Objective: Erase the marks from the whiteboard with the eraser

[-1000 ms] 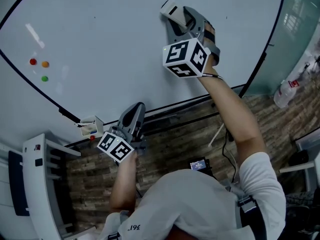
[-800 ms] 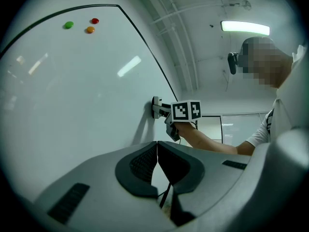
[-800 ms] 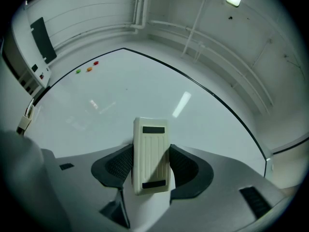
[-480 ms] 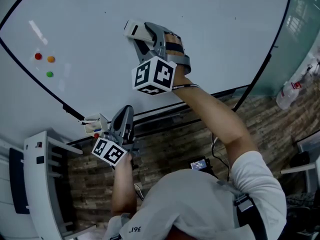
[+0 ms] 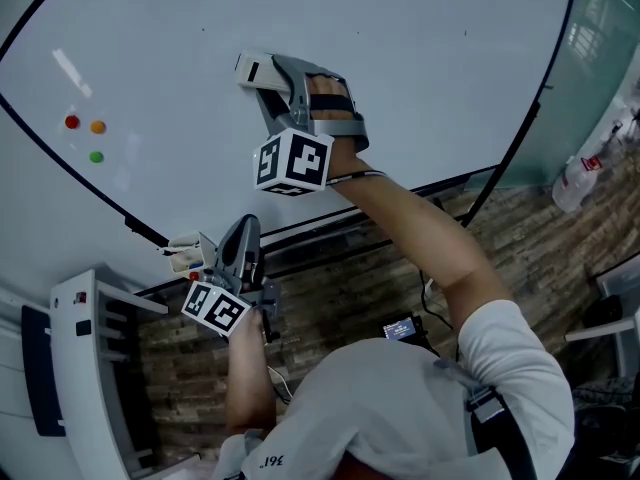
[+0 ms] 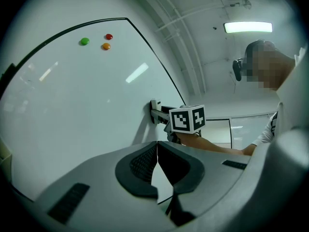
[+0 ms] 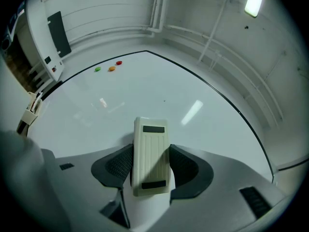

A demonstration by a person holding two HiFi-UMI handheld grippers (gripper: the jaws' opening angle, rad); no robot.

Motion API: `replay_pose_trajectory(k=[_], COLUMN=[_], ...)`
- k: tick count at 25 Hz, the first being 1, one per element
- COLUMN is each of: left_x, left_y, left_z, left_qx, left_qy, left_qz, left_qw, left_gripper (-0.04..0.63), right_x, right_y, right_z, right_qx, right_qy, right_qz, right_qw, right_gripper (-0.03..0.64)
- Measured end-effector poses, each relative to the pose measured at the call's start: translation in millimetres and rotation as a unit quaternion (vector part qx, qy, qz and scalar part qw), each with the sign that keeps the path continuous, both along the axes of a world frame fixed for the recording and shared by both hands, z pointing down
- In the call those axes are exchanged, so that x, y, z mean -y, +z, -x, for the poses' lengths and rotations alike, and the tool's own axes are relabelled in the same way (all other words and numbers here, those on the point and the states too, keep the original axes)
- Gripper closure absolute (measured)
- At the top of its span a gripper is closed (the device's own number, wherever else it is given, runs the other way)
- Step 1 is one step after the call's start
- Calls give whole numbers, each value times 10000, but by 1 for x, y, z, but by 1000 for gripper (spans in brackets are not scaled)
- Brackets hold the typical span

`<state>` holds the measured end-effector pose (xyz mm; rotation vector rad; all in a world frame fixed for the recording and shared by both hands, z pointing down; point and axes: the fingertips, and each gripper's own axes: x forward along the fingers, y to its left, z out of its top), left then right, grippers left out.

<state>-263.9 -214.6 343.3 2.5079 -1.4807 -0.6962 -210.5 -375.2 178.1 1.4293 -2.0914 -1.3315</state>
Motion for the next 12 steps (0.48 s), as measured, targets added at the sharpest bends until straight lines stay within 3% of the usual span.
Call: replay_pose_trajectory(k=[12], left_x=[23], left_y=[-1], left_z=[-47], left_qx=[74], left_qy=[349], left_qz=[32], left_qw=[9994], left_gripper=[589], right_x=[19], right_y=[-8], right_z=[-52], right_qx=[238], right_qy=[126], right_qz=[144], right_qw=[9995], right_gripper=[365])
